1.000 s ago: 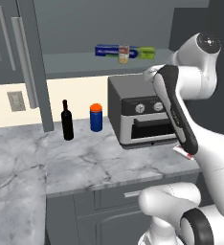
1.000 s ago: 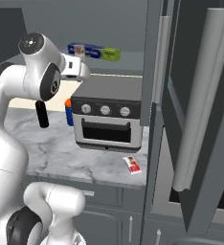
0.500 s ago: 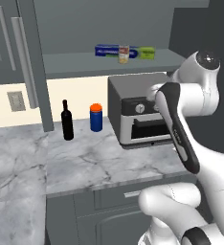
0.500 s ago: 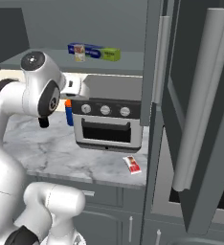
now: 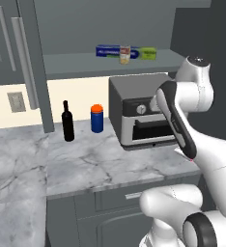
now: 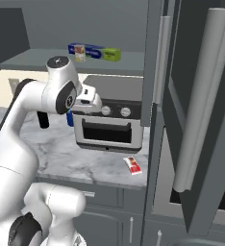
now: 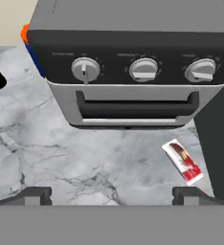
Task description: Pick the bar and canned food from the counter and place them in the cabinets closest to them.
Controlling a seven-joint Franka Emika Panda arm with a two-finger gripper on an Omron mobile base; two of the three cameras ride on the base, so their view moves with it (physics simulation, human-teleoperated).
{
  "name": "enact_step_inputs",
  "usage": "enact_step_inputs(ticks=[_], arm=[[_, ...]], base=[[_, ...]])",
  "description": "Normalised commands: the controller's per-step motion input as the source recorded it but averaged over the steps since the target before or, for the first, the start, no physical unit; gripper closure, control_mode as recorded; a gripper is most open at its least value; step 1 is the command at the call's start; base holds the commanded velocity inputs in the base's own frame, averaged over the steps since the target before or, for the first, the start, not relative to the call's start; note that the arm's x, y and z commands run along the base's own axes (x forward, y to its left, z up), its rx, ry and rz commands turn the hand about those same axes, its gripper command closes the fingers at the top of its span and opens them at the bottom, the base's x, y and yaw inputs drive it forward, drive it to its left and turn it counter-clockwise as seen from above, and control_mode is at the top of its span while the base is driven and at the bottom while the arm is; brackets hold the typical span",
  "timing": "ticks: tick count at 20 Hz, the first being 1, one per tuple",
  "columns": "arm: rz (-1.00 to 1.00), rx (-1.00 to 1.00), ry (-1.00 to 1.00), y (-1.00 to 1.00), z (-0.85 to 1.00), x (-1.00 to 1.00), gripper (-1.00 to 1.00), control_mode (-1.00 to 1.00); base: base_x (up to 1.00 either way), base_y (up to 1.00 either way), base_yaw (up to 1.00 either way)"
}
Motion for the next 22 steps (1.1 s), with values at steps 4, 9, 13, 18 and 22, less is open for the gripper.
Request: enact_step_inputs(ticks=[4, 9, 13, 18, 22], arm=[[-0.14, -0.02, 0.27, -0.53, -0.09, -0.03, -1.00, -1.00], [-0.14, -0.02, 0.29, -0.43, -0.25, -0.03, -1.00, -1.00], [-0.08, 0.00, 0.23, -0.30, -0.58, -0.02, -1.00, -1.00], [-0.01, 0.00, 0.07, -0.13, -0.23, -0.35, -1.00, -1.00], [0.01, 0.00, 0.00, -0.01, -0.18, -0.40, -1.00, -1.00]], base=[[0.00, 0.00, 0.00], [0.00, 0.00, 0.00], [0.00, 0.00, 0.00], [0.00, 0.00, 0.00], [0.00, 0.00, 0.00]])
